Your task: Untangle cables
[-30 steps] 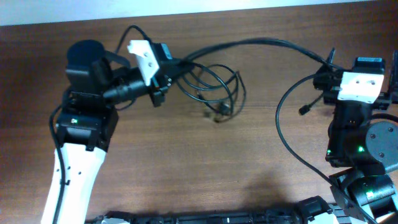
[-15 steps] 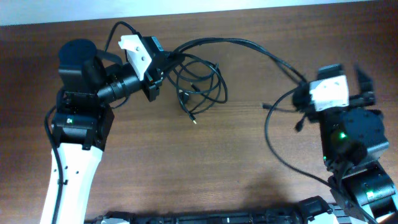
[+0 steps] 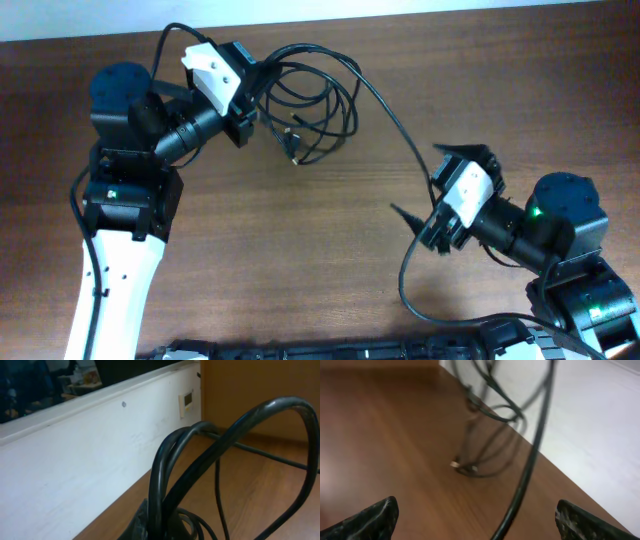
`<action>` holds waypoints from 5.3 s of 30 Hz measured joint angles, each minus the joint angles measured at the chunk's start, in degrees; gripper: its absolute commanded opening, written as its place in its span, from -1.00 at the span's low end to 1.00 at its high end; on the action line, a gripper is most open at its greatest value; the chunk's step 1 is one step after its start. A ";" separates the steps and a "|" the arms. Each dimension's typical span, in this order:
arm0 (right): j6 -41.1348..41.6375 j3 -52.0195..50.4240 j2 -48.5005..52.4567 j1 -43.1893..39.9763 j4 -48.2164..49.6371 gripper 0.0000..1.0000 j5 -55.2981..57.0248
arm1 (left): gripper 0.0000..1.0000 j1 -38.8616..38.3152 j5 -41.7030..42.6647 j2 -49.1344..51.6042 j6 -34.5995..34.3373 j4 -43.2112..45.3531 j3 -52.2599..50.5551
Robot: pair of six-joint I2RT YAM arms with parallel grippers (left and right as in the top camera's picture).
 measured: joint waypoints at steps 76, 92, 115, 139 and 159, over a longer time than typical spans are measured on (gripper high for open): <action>15.45 0.00 2.67 -0.02 16.17 0.98 -5.60 | -1.00 -3.34 46.03 -0.02 66.53 -1.27 -0.09; 13.38 0.00 10.19 -0.02 19.28 0.98 -25.03 | -1.00 -11.96 47.71 -0.02 66.95 0.50 -0.09; 13.00 0.00 14.53 0.00 22.73 -0.92 -40.59 | -1.00 -21.94 42.51 -0.02 67.36 2.16 -0.09; 17.90 0.00 10.49 -0.17 16.06 -0.93 17.35 | -0.85 -22.32 -20.57 -0.02 51.43 -16.24 0.02; 22.69 0.50 4.66 -0.17 15.21 -0.90 40.22 | 0.98 -16.00 -49.40 -0.02 19.52 -28.37 0.02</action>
